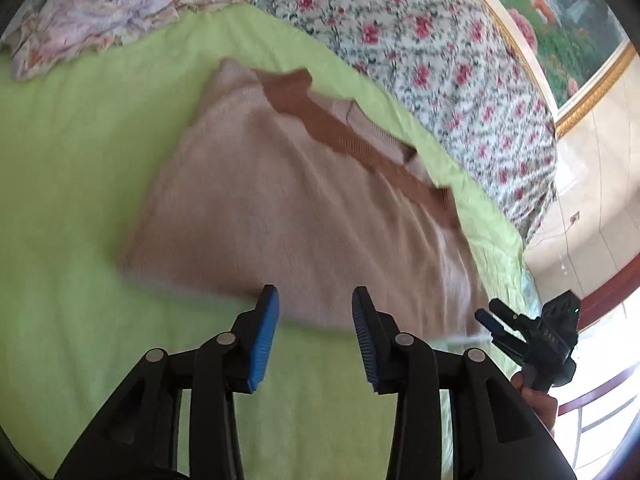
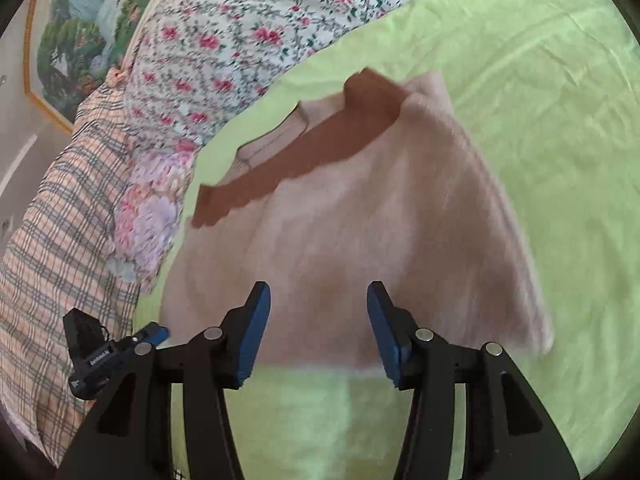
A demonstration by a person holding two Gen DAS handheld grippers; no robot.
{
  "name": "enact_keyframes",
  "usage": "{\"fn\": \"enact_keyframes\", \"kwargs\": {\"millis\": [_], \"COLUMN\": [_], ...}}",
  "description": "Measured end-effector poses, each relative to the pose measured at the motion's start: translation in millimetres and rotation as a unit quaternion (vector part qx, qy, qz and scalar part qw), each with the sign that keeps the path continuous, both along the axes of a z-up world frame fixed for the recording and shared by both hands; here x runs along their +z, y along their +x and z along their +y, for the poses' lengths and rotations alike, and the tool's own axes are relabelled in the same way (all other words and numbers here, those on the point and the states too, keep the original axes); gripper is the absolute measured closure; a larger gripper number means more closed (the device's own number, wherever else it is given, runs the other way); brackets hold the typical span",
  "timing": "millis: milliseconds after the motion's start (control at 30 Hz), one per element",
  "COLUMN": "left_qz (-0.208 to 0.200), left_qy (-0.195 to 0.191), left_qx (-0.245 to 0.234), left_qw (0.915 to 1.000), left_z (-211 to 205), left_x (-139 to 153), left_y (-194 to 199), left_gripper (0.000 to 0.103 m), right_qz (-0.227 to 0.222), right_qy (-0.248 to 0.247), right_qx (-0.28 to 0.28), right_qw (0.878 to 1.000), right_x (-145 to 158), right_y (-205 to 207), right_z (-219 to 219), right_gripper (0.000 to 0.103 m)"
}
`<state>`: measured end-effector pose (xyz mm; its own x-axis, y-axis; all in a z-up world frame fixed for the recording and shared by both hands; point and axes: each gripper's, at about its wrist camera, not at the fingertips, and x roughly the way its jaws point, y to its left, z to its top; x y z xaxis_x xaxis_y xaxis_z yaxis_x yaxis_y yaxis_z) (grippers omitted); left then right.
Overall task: Fold small clothes
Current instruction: 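Release the hem onto the collar with both grippers and withdraw, then grasp one side edge of the folded sweater with the left gripper while the right gripper grasps it too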
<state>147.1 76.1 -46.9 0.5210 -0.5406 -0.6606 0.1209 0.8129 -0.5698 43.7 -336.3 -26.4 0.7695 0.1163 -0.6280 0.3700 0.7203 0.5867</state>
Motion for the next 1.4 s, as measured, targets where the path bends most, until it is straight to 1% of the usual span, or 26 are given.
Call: {"fn": "enact_keyframes", "kwargs": {"millis": [67, 133, 233, 367, 467, 600, 733, 933, 1033, 1100, 1133, 1167, 1200, 1233, 1333, 1400], "left_qz": [0.008, 0.024, 0.039, 0.035, 0.035, 0.029, 0.033, 0.027, 0.023, 0.019, 0.018, 0.015, 0.007, -0.001, -0.042, -0.062], "left_qy": [-0.012, -0.038, -0.065, -0.093, -0.108, -0.114, -0.123, -0.096, -0.085, -0.078, -0.081, -0.082, -0.078, -0.072, -0.035, -0.023], "left_qx": [0.006, 0.019, 0.029, 0.053, 0.075, 0.103, 0.130, 0.155, 0.159, 0.160, 0.156, 0.155, 0.153, 0.150, 0.124, 0.100], "left_qw": [0.9999, 0.9988, 0.9967, 0.9936, 0.9906, 0.9877, 0.9833, 0.9829, 0.9833, 0.9838, 0.9842, 0.9844, 0.9851, 0.9861, 0.9908, 0.9928], "left_z": [-2, 2, 7, 9, 9, 10, 17, 23, 27, 29, 31, 32, 31, 29, 9, -9], "left_x": [-9, -21, -30, -32, -33, -33, -34, -30, -28, -27, -27, -25, -20, -14, 15, 33], "left_y": [-19, -32, -39, -30, -11, 15, 40, 65, 77, 83, 86, 87, 88, 86, 81, 78], "left_gripper": [0.058, 0.055, 0.051, 0.043, 0.036, 0.035, 0.035, 0.035, 0.045, 0.079, 0.081, 0.085, 0.088, 0.089, 0.091, 0.092], "right_qz": [-0.003, -0.004, 0.004, 0.005, 0.004, 0.003, 0.003, 0.003, 0.001, 0.001, 0.000, -0.002, -0.004, -0.008, -0.015, -0.020], "right_qy": [0.004, 0.007, 0.004, 0.005, 0.004, 0.002, 0.000, 0.003, 0.006, 0.003, 0.000, -0.002, -0.002, -0.001, 0.013, 0.033], "right_qx": [0.012, 0.023, 0.039, 0.044, 0.044, 0.039, 0.031, 0.025, 0.025, 0.026, 0.030, 0.033, 0.036, 0.039, 0.048, 0.055], "right_qw": [1.000, 1.000, 0.999, 0.999, 0.999, 0.999, 1.000, 1.000, 1.000, 1.000, 1.000, 0.999, 0.999, 0.999, 0.999, 0.998], "right_x": [-3, -4, -7, -7, -6, -2, 0, 0, 0, 1, 2, 4, 6, 9, 16, 19], "right_y": [-12, -17, -22, -25, -25, -22, -18, -7, -2, -1, 2, 5, 7, 10, 20, 27], "right_z": [17, 28, 43, 51, 51, 46, 35, 18, 12, 11, 8, 5, 1, -3, -21, -33], "right_gripper": [0.050, 0.048, 0.047, 0.046, 0.045, 0.045, 0.044, 0.043, 0.043, 0.043, 0.043, 0.043, 0.043, 0.043, 0.043, 0.043]}}
